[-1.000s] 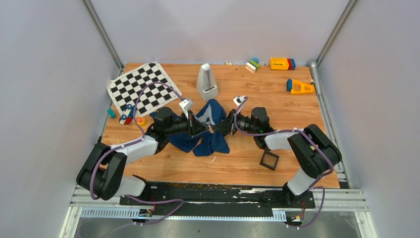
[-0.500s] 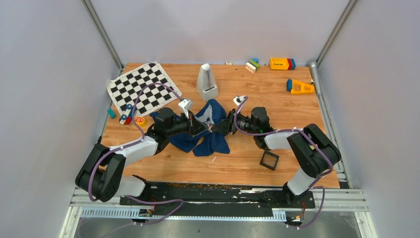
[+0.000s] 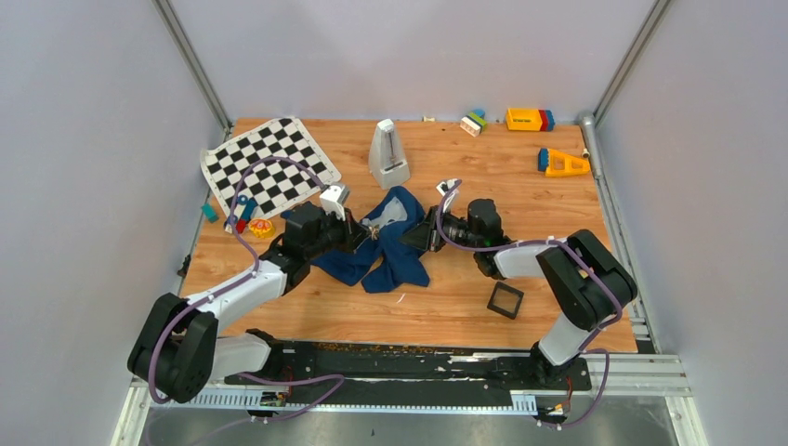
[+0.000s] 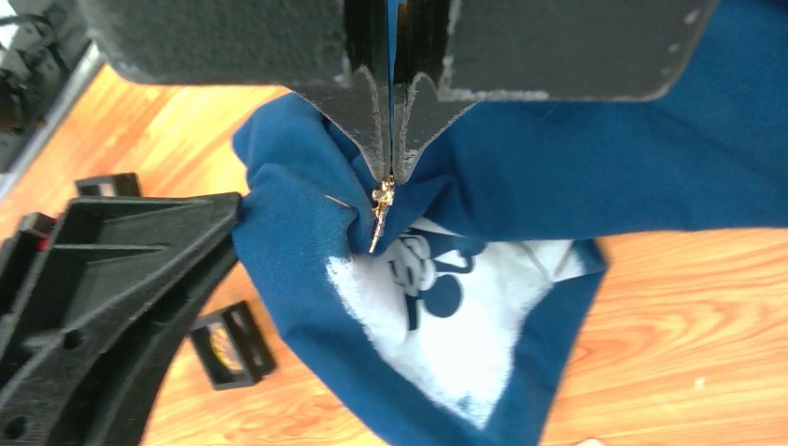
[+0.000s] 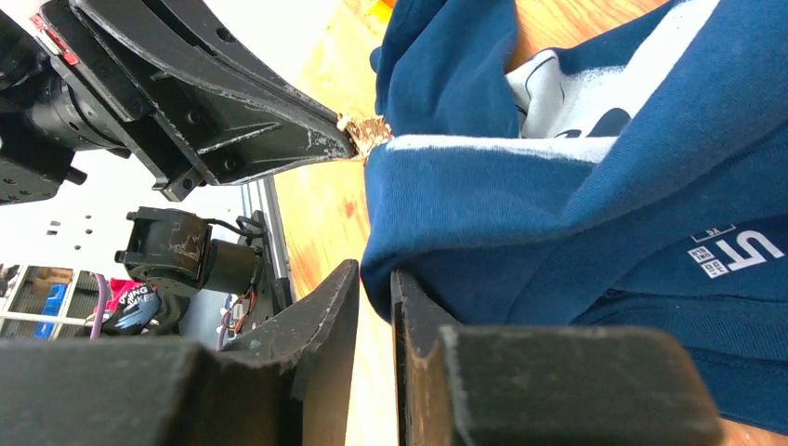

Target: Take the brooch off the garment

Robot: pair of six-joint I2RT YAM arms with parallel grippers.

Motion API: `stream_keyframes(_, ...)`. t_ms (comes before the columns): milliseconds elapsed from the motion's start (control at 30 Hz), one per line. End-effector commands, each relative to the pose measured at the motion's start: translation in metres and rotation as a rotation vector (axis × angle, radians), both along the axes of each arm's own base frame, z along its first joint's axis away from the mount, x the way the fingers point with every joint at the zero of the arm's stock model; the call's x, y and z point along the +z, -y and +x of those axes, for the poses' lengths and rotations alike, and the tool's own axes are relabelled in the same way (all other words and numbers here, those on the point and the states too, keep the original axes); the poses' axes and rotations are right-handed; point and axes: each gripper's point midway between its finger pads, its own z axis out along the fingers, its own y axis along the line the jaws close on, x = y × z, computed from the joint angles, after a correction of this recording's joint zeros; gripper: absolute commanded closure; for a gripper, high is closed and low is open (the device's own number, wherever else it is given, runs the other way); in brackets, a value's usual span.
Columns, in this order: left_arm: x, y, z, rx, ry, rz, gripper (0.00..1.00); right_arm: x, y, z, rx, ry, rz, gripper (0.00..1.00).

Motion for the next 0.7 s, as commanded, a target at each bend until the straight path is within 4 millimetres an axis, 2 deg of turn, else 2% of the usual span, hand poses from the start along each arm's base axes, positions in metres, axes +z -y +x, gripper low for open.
stream_keyframes(0,0.004,-0.023,0.016,0.106,0.048,0.106,1.0,0.008,-0.006,0.007,-0.002,0.027,0.008,0.83)
stream_keyframes(200,-0.014,-0.041,0.025,0.196,0.005,0.207,1.0,0.014,-0.005,0.005,0.003,0.041,0.017,0.99)
stream_keyframes(267,-0.018,-0.046,0.028,0.222,-0.012,0.236,1.0,0.014,-0.004,0.005,-0.001,0.042,0.017,1.0)
stream_keyframes(333,-0.021,-0.049,0.029,0.233,-0.02,0.255,1.0,0.013,-0.004,0.006,-0.01,0.038,0.01,0.9)
stream_keyframes(400,-0.02,-0.048,0.029,0.229,-0.019,0.253,1.0,0.009,-0.003,0.008,-0.026,0.028,-0.005,0.6)
stream_keyframes(467,-0.019,-0.046,0.028,0.217,-0.012,0.244,1.0,-0.001,-0.004,0.014,-0.058,0.001,-0.059,0.46)
stream_keyframes(667,-0.014,-0.034,0.023,0.151,0.001,0.204,1.0,-0.015,-0.026,0.015,-0.036,0.022,-0.16,0.43)
